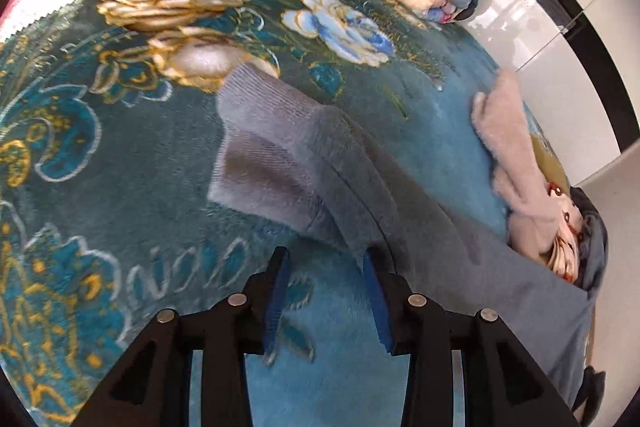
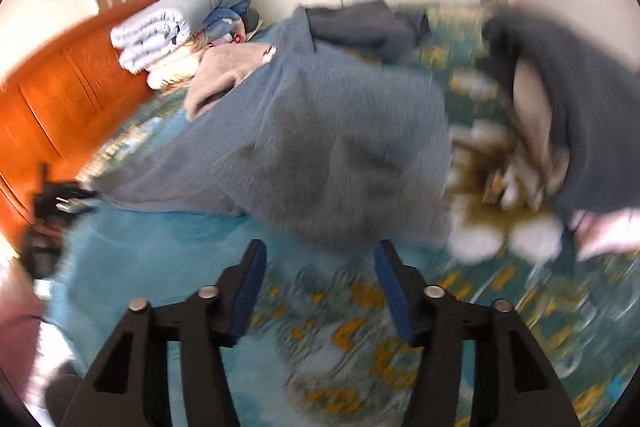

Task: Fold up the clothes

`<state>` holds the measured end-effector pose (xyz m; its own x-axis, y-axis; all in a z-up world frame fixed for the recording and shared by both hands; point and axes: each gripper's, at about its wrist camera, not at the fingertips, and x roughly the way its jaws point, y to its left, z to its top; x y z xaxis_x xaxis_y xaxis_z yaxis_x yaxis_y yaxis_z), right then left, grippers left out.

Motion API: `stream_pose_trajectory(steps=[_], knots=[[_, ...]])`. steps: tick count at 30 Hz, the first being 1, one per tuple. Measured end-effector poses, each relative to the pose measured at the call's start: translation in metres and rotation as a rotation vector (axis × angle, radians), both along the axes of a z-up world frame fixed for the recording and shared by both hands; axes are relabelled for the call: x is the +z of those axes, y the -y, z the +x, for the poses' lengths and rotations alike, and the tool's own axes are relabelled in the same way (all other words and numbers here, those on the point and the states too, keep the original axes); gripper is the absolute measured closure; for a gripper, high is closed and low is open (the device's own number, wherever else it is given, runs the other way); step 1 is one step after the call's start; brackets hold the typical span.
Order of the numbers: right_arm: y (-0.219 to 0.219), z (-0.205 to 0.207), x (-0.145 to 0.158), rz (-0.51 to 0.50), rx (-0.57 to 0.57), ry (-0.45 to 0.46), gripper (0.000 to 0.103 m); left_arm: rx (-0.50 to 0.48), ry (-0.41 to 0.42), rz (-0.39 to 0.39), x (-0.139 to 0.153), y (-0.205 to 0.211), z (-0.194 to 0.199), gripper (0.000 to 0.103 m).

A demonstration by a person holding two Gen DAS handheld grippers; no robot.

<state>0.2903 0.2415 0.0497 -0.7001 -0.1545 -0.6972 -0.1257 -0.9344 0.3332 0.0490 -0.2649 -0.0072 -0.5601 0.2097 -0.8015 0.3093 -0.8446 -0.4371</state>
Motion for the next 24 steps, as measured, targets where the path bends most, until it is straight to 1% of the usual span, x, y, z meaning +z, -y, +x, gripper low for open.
stream_pose_trajectory(steps=[3,5,6,7,8,9,11,13,14,15,16,17,18,22,24], knots=[[-0.014,0.002,-0.008,-0.151,-0.017,0.018,0.043,0.008,0.019,0.026,-0.003,-0.001,-0.016,0.063],[-0.024,-0.001,-0.016,-0.287,-0.047,0.007,0.035,0.019,0.041,0.043,-0.003,-0.001,-0.024,0.064],[-0.027,-0.004,-0.021,-0.350,-0.061,-0.001,0.033,0.029,0.050,0.041,-0.003,-0.001,-0.027,0.070],[-0.029,-0.007,-0.025,-0.413,-0.076,-0.008,0.032,0.036,0.054,0.045,-0.002,0.001,-0.028,0.088],[-0.031,-0.010,-0.029,-0.477,-0.091,-0.016,0.032,0.042,0.057,0.055,-0.002,0.003,-0.029,0.095],[-0.034,-0.013,-0.033,-0.537,-0.105,-0.024,0.032,0.047,0.059,0.064,-0.001,0.005,-0.029,0.096],[-0.034,-0.020,-0.035,-0.577,-0.142,-0.040,0.032,0.048,0.038,0.082,0.006,0.009,-0.025,0.097],[-0.040,-0.026,-0.037,-0.615,-0.201,-0.050,0.032,0.044,0.013,0.093,0.015,0.013,-0.019,0.097],[-0.043,-0.027,-0.040,-0.652,-0.236,-0.052,0.032,0.040,0.001,0.092,0.021,0.014,-0.016,0.097],[-0.046,-0.028,-0.042,-0.687,-0.271,-0.054,0.035,0.035,-0.015,0.094,0.029,0.015,-0.012,0.097],[-0.048,-0.031,-0.044,-0.692,-0.306,-0.042,0.057,0.029,-0.033,0.096,0.037,0.016,-0.008,0.097],[-0.049,-0.034,-0.045,-0.695,-0.342,-0.028,0.074,0.020,-0.061,0.096,0.046,0.019,-0.001,0.097],[-0.050,-0.038,-0.042,-0.659,-0.364,-0.006,0.097,0.009,-0.095,0.096,0.054,0.024,0.008,0.097],[-0.051,-0.029,0.005,-0.586,-0.351,-0.102,0.097,-0.035,-0.231,0.093,0.089,0.041,0.043,0.097],[-0.048,-0.006,0.046,-0.485,-0.315,-0.220,0.098,-0.057,-0.299,0.091,0.106,0.049,0.061,0.097]])
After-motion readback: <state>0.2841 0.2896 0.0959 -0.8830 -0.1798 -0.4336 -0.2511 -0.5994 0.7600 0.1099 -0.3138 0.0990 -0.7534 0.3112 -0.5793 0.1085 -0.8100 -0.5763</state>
